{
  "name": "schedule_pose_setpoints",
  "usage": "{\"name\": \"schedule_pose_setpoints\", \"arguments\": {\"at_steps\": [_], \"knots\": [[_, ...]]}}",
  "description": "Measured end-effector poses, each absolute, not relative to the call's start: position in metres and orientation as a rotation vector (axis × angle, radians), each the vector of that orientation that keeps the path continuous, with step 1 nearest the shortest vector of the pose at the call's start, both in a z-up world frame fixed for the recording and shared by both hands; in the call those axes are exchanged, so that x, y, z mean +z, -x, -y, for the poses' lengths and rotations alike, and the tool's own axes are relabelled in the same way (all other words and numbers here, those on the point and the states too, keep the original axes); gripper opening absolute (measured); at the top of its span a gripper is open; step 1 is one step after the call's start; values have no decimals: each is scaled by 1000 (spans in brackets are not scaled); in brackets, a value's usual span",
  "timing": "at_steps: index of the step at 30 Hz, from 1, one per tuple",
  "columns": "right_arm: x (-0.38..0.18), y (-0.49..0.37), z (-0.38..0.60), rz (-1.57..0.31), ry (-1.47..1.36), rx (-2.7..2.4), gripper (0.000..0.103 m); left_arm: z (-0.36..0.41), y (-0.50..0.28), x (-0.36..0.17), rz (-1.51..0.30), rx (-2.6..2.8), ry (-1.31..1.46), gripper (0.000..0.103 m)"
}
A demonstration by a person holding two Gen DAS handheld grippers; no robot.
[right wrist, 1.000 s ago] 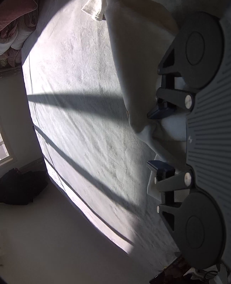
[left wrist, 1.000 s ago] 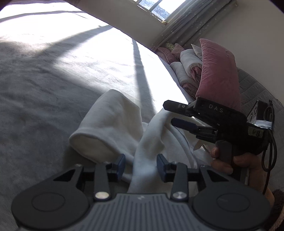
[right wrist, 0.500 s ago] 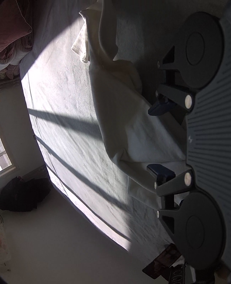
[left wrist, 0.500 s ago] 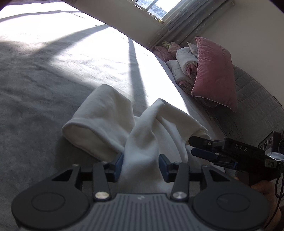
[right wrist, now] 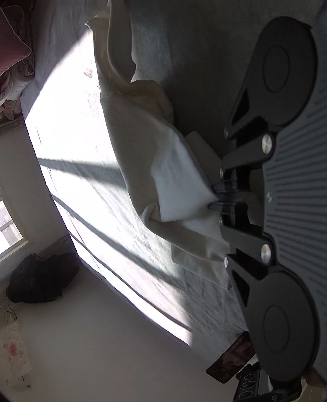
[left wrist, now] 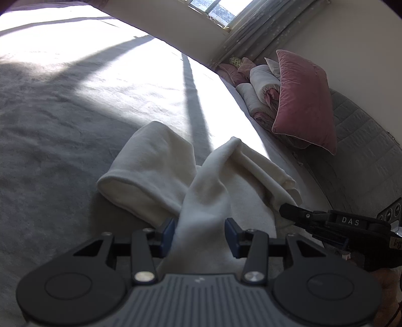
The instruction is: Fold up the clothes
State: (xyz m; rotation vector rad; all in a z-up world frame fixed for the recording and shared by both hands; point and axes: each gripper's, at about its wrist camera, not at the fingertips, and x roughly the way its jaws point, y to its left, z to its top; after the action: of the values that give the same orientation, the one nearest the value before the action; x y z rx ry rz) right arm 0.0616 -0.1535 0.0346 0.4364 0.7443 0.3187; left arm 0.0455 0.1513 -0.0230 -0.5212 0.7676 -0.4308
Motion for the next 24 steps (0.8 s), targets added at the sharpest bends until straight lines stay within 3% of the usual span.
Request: {"name": "schedule_pose_setpoints", "arguments": {"at_steps": [13,24], "knots": [[80,-7,244,-549,-625,247,9,-145,-45,-24,-774,-434,486,45],[52,8,310,-510,-760,115,9,-140,-54,-30,-784,-356,498,49]]}}
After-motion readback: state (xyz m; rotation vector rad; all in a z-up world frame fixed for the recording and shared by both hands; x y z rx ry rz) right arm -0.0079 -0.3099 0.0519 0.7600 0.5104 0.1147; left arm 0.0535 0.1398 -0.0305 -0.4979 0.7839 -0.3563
